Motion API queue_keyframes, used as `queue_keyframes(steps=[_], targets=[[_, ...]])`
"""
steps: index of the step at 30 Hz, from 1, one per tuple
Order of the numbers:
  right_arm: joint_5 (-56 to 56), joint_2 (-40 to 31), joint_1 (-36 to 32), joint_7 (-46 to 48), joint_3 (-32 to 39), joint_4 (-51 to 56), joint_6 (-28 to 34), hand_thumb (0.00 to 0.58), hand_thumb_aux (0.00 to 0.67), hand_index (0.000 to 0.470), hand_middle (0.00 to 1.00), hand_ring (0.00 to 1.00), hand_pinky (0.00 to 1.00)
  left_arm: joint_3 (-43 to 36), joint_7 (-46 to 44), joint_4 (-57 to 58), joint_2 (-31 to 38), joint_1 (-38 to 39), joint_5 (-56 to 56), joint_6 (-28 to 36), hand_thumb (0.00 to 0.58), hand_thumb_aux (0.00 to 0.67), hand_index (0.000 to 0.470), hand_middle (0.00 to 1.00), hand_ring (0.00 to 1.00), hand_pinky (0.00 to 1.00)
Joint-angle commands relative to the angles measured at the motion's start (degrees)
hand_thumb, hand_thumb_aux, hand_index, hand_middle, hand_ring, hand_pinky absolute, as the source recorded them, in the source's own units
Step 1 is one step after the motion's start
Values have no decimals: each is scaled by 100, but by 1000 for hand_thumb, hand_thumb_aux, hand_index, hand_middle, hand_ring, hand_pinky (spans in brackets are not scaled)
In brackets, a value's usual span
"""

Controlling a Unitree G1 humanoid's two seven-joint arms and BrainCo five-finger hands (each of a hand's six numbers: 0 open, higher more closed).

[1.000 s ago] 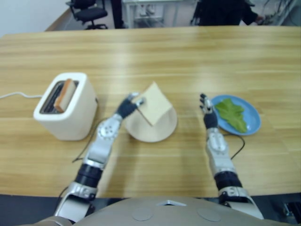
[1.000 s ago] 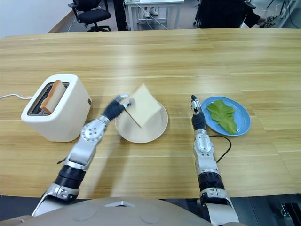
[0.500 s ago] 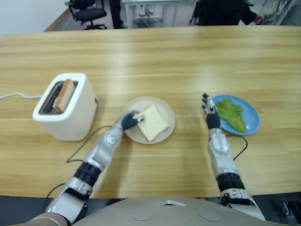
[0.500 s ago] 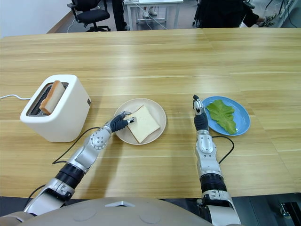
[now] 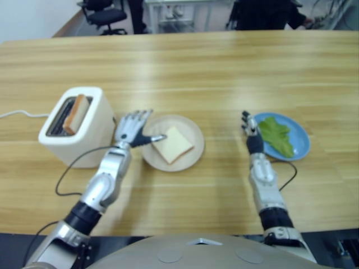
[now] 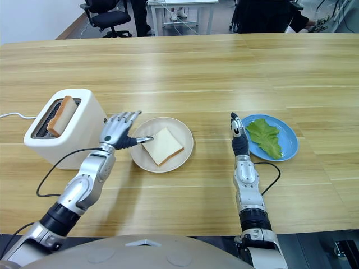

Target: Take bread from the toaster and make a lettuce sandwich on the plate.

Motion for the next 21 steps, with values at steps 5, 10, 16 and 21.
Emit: queue_keyframes(steps=[5,10,16,21], targets=[[-2784,-1941,159,-818,-237,-1567,581,0,0,0,0,0,0,656,250,284,-678,343,-2022,-1144,0,0,0,0,0,0],[-4691,-3728,-239,-1168,367,-542,1318,0,0,0,0,0,0,983,93,908,-1311,450,-3383,-1848,0,0,0,0,0,0],[-5508,-4248,-808,-1339,1341,1069,1603,0,0,0,0,0,0,996,22,758,-1384,486,-3533,-1992,0,0,0,0,0,0],[-5648,-3910,-1531,-1719,2165,2697,1431,0,0,0,0,0,0,1008,-75,767,-1419,466,-3569,-2017,0,0,0,0,0,0]])
